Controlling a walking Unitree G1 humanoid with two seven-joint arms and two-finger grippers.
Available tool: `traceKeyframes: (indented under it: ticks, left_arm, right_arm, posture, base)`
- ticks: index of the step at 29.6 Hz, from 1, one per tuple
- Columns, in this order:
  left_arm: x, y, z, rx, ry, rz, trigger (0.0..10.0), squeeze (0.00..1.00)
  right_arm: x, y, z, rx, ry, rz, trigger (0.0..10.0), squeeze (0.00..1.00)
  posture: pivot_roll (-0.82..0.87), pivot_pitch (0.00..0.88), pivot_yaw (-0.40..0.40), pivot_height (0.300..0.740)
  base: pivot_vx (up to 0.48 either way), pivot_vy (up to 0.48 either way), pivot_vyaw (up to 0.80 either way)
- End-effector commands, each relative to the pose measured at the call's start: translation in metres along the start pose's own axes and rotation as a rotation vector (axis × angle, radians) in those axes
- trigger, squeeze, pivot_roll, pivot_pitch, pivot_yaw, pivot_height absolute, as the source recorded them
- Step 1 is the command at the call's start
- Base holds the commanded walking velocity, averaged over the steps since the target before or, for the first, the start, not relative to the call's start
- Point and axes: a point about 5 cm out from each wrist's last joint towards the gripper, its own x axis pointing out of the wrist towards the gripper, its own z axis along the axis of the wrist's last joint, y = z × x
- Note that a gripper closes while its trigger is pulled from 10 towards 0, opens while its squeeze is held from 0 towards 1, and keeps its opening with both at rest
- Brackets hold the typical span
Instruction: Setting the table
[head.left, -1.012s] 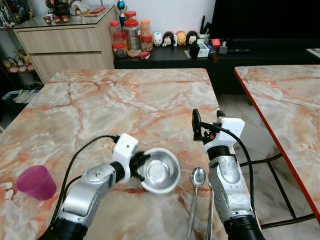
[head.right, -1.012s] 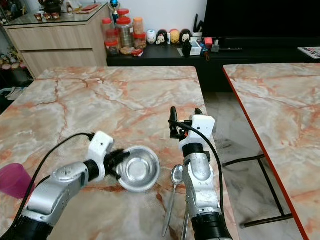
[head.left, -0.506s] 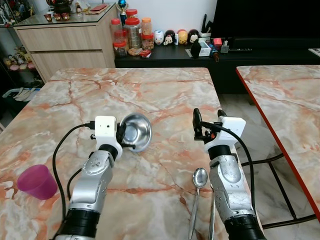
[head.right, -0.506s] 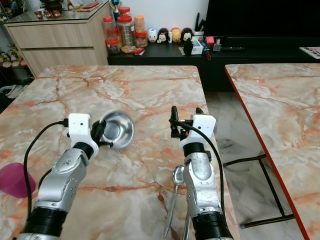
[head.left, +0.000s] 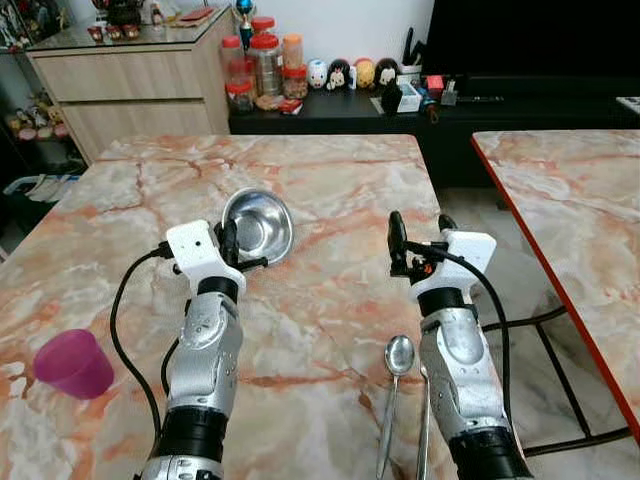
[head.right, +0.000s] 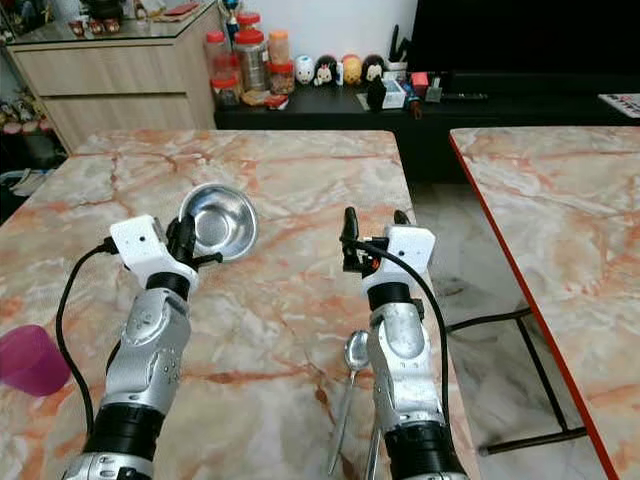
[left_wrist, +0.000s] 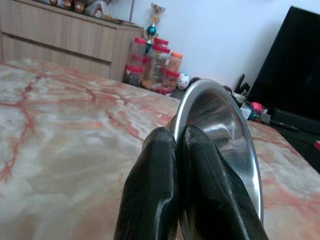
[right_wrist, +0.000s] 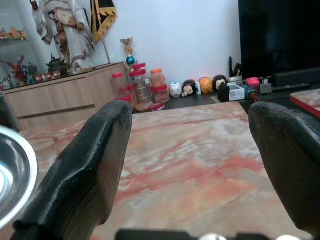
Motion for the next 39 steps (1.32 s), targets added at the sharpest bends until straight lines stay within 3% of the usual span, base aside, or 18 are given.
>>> traceKeyframes:
  ticks: [1, 17, 39]
  left_arm:
    - [0.002, -0.003, 0.001, -0.009, -0.027, 0.001, 10.0, 0.00]
    - [-0.001, 0.006, 0.000, 0.014, -0.057, 0.036, 10.0, 0.00]
    - [0.000, 0.009, 0.004, 0.004, -0.073, 0.045, 10.0, 0.00]
  right_arm:
    - [0.004, 0.001, 0.008, 0.004, -0.036, -0.004, 10.0, 0.00]
    - [0.003, 0.003, 0.006, 0.010, -0.037, -0.004, 10.0, 0.00]
    - [0.004, 0.001, 0.006, 0.013, -0.028, -0.013, 10.0, 0.00]
  posture:
    - [-0.06, 0.000, 0.025, 0.740]
    - [-0.04, 0.000, 0.011, 0.740]
    - [-0.04, 0.000, 0.010, 0.740]
  base:
    - [0.000, 0.000, 0.00]
    - [0.000, 0.000, 0.00]
    - [0.000, -0.352, 0.00]
